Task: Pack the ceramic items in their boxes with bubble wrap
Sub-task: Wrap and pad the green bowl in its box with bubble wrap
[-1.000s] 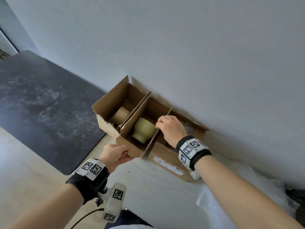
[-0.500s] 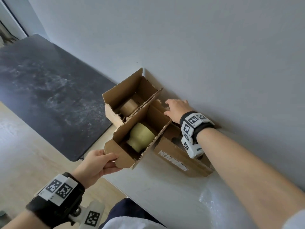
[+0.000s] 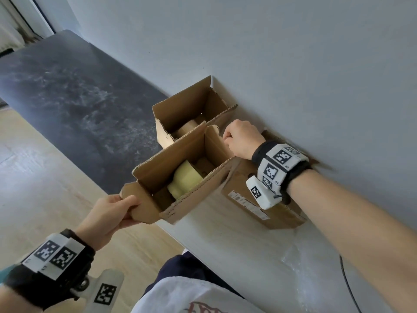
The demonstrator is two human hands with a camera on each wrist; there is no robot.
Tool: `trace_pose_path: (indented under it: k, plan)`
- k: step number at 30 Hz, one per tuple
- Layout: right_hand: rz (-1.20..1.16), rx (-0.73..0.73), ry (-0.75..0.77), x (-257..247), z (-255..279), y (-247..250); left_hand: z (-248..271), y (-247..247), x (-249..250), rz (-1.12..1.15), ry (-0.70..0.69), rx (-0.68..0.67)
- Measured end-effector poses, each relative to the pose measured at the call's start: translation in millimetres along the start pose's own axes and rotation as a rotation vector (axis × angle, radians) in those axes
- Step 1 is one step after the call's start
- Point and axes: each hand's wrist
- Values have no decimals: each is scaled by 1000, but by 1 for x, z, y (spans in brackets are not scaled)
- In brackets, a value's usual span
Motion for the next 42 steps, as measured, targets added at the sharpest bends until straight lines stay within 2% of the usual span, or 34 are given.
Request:
trace_pose_path:
  k: [4, 7, 10, 12, 15, 21, 25, 28, 33, 36, 39, 42]
  plan:
    - [-209, 58, 50, -9, 27, 12, 2, 25, 6, -57, -129, 145]
    - [-444, 26, -1, -9, 47, 12, 1, 39, 20, -77, -187, 153]
    - [-877, -232, -157, -3, 63, 6, 1, 44, 33, -109, -218, 128]
    - [-997, -393, -197, 5, 75, 1, 1, 45, 38, -177, -234, 96]
    - [-1008, -487, -247, 17, 93, -8, -1, 41, 40, -279, -238, 19]
    - [-1040, -534, -300, 42, 138, -34, -10, 23, 26, -423, -175, -130]
    - [-1013, -487, -376, 59, 173, -53, -13, -6, 18, -606, -232, -184]
    - [-1014, -470, -465, 77, 202, -63, -12, -38, 12, -794, -263, -280]
    - [-1037, -421, -618, 105, 249, -74, -5, -91, 0, -968, -334, -446]
    - [-1047, -379, -703, 118, 273, -82, 0, -120, -8, -1092, -422, -485]
    - [-1037, -330, -758, 126, 289, -89, 6, -145, -19, -1133, -534, -501]
    - [-1052, -261, -812, 132, 302, -99, 8, -163, -28, -1090, -565, -528]
Point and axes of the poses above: each hand's wrist, its own z-axis away from the middle knuckle, its own y-axis out of the back of the hand, x = y × z, and after that the axes turned 14 degrees about z, right-handed
